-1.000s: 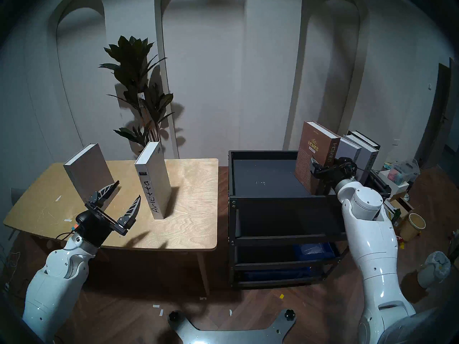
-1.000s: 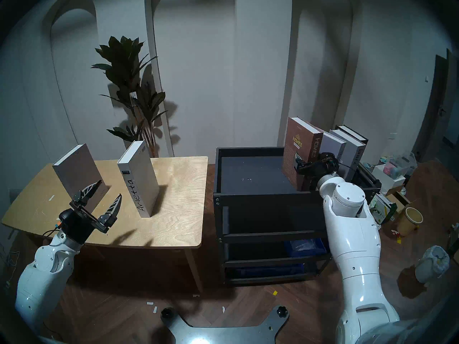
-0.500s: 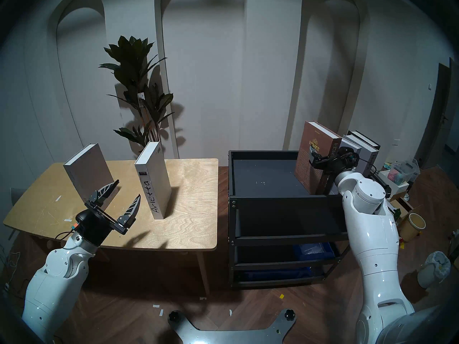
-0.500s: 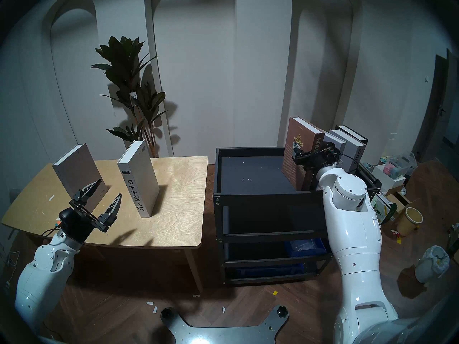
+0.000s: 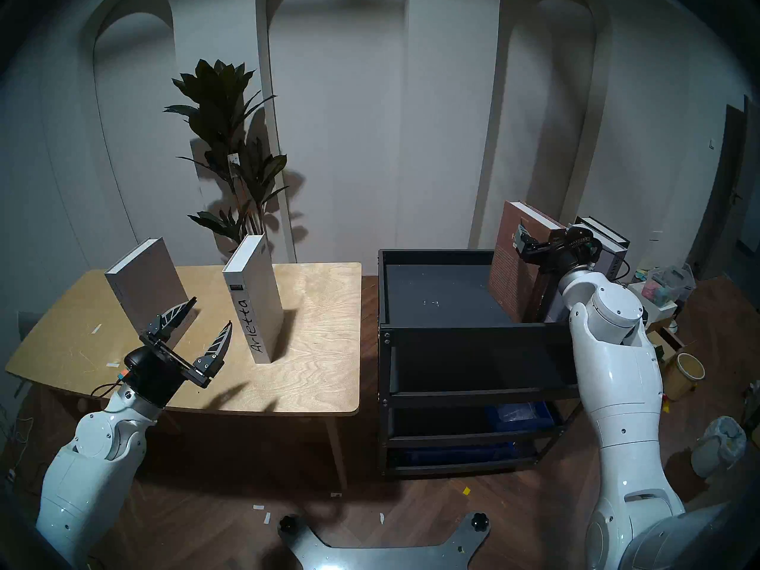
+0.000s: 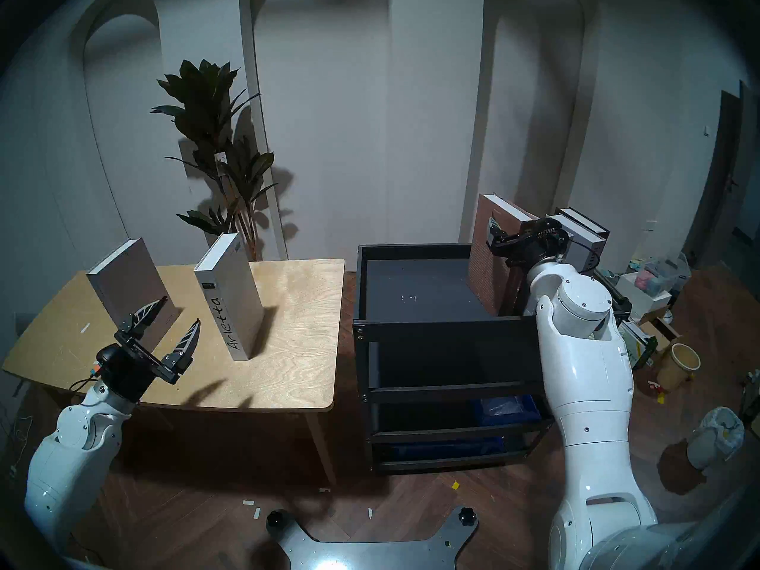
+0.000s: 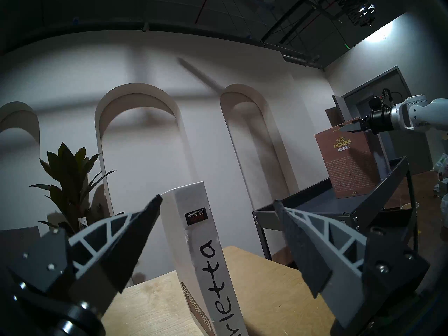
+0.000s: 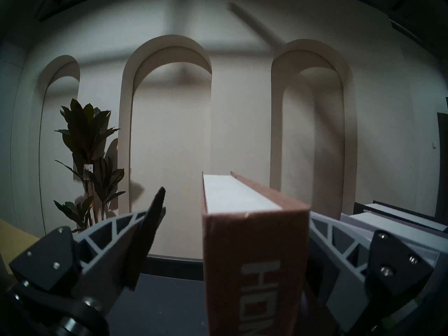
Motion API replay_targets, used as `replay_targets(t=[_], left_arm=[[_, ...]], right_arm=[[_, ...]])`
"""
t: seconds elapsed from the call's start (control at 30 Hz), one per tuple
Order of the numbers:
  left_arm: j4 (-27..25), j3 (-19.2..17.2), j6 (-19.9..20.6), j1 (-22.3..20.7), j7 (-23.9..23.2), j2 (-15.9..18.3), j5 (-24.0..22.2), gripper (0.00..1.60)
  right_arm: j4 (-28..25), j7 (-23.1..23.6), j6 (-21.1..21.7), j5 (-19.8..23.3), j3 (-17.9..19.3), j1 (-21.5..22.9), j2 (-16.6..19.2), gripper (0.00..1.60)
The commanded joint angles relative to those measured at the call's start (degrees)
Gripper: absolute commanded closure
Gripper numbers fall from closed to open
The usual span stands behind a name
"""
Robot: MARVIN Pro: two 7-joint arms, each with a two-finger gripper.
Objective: Move the books from the display table onto the shelf, standing them upright with spines facing out and tallest at one end
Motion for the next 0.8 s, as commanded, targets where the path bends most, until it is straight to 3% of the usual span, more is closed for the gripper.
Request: replay_targets(t=[0.0,0.23,0.43,0.57,0.77], left_arm=[[-0.7,-0.3,-0.3,-0.4,-0.1,0.2,-0.1,0.00],[-0.6,-0.3,-0.3,-0.3,-0.1,0.3,-0.1,0.00],[-0.3,-0.5,-0.6,0.3,-0.3,0.3,-0.2,0.00],[-0.7,-0.6,-1.0,1.2,-0.5,0.1,-0.4,0.00],[-0.1,-3.0,-1.9,3.4,-0.2,0.2,-1.3,0.00]], right_arm=[[-2.7,-0.8,-0.6,0.7,1.0,3.1,-0.1,0.00],[-6.5,-1.6,0.6,3.1,2.6,3.2,-1.4,0.00],[-10.4,-3.4,1.0,6.8,3.6,5.2,-5.2,0.00],[-13.1,-5.5,0.6,9.5,2.0,6.5,-9.0,0.00],[-17.5,-8.7,1.2,12.6,-3.3,6.1,-12.8,0.00]])
